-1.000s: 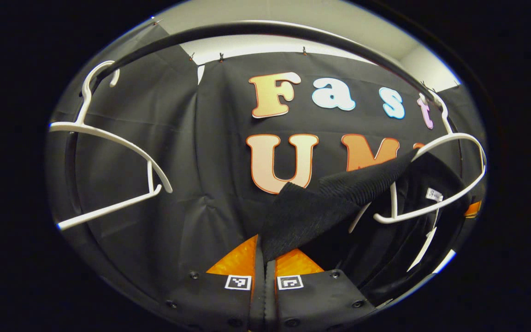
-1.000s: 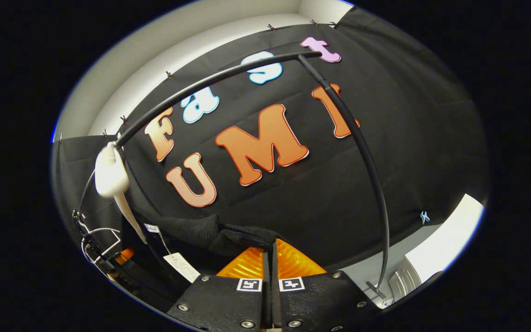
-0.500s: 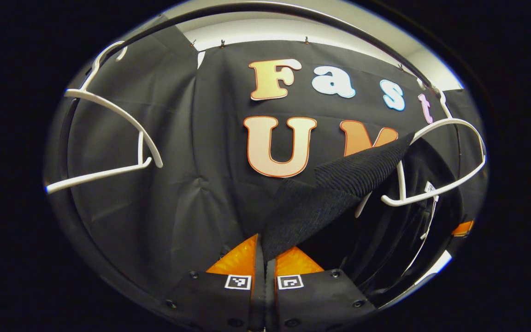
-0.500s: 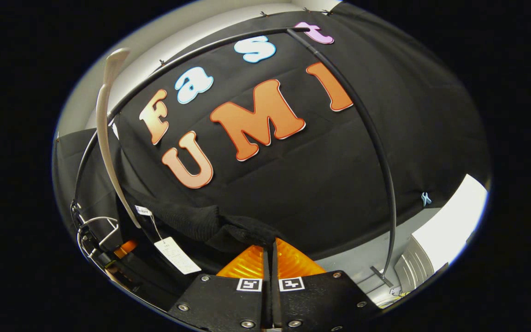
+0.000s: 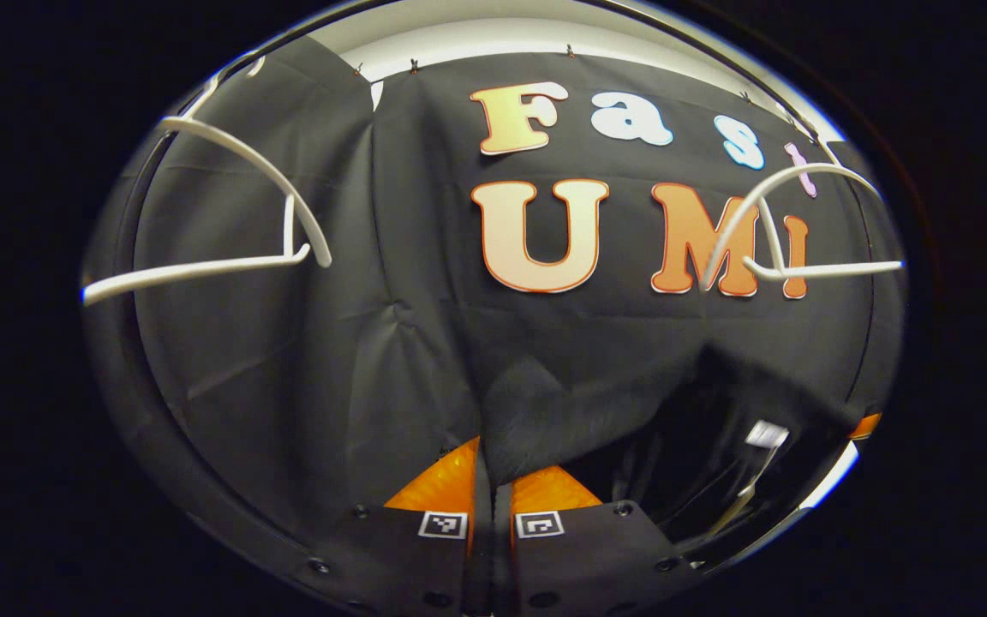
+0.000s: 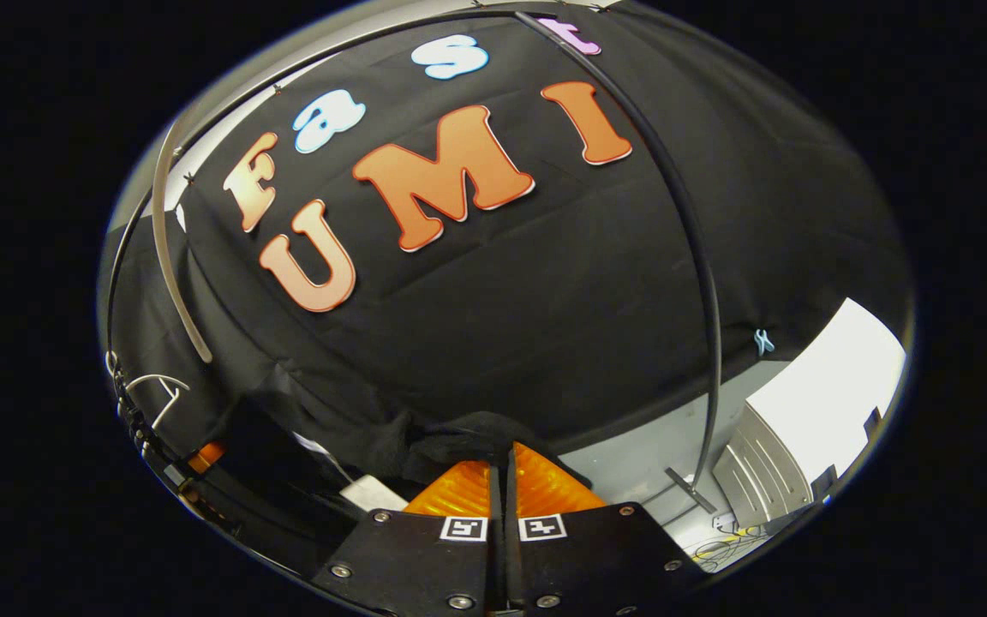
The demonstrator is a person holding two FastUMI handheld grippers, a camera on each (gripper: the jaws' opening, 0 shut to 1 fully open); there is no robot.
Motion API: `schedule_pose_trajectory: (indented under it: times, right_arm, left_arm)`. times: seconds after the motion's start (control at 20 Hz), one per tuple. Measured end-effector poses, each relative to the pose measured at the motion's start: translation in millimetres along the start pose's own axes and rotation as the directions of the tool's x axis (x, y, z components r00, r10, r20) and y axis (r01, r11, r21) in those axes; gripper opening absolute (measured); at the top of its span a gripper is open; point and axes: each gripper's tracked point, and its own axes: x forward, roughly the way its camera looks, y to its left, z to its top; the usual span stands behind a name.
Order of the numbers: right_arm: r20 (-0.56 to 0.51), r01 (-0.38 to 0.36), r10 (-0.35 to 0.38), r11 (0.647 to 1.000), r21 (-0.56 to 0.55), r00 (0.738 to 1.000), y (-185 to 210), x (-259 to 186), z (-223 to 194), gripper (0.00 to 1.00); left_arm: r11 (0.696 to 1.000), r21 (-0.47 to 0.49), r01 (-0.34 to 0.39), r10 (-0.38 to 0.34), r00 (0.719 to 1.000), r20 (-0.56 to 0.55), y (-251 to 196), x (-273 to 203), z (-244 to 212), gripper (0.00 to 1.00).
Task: Grasp the clothes on the hanger with both hands and then place them into the laundry hamper below.
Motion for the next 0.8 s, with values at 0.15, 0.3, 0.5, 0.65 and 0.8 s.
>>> schedule_pose_trajectory:
  times: [0.15,0.3,0.5,0.65,0.8]
  right_arm:
    - [-0.031,0.031,-0.030,0.999,0.018,0.999,-14,9,-20,0.00]
    - [-0.065,0.053,-0.052,0.998,0.021,0.997,-26,14,-46,0.00]
    - [-0.121,0.064,-0.061,0.998,0.016,0.991,-27,27,-82,0.00]
    - [-0.168,0.064,-0.060,0.998,0.017,0.984,-25,34,-112,0.00]
    - [-0.208,0.067,-0.061,0.998,0.022,0.976,-22,41,-136,0.00]
  left_arm:
    - [0.999,-0.025,0.040,-0.042,0.995,-0.090,-10,3,-40,0.07]
    - [0.997,-0.007,0.079,-0.080,0.986,-0.150,-33,10,-70,0.07]
    - [0.990,-0.009,0.142,-0.140,0.958,-0.251,-62,14,-114,0.07]
    - [0.984,-0.004,0.177,-0.169,0.937,-0.305,-81,9,-141,0.07]
    - [0.978,-0.002,0.206,-0.193,0.913,-0.358,-101,8,-168,0.07]
